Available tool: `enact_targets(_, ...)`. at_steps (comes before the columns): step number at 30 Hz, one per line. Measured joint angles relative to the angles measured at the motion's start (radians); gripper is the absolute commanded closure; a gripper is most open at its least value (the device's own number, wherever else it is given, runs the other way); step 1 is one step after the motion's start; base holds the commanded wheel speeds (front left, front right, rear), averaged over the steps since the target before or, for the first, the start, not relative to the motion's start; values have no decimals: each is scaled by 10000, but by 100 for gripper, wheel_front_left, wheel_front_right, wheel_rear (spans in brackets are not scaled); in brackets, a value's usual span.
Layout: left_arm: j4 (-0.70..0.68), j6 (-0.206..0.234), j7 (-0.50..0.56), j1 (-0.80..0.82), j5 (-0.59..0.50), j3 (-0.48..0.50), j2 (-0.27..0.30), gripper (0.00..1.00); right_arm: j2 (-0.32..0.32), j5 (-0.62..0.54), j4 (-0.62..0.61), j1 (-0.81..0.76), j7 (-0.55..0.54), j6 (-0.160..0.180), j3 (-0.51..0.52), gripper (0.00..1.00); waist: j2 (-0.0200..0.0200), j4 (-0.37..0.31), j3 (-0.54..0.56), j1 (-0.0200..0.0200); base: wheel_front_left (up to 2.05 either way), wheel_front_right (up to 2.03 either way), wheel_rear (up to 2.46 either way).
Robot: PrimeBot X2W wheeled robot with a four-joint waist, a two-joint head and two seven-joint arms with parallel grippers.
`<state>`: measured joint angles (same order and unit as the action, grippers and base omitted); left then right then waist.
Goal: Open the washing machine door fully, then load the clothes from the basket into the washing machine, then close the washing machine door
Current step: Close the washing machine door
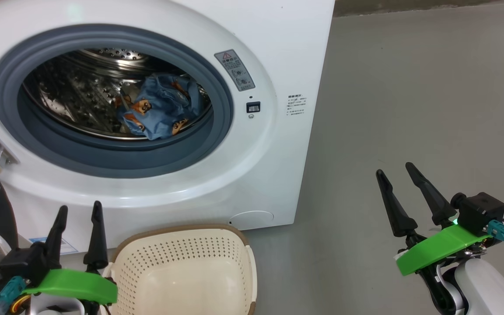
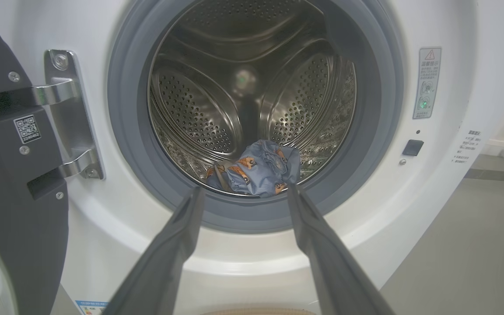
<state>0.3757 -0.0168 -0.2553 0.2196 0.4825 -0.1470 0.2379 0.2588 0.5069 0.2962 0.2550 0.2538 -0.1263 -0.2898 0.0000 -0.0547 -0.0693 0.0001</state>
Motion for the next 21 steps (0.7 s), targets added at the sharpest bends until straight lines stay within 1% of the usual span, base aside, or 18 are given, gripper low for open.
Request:
enact_targets(13,-4,2,0,5,109,0,0,0,-8,0,-2,0,0,0,29,0,0,-12,-53,-1,-5,5,0)
enact_targets(17,-8,2,0,5,182,-2,0,0,-12,0,-2,0,0,0,42,0,0,-13,-54,-1,-71,64,7)
enact_targets(21,-27,2,0,5,184,-13,4,0,-21,0,-4,0,0,0,54,0,0,-9,-62,0,-116,107,10)
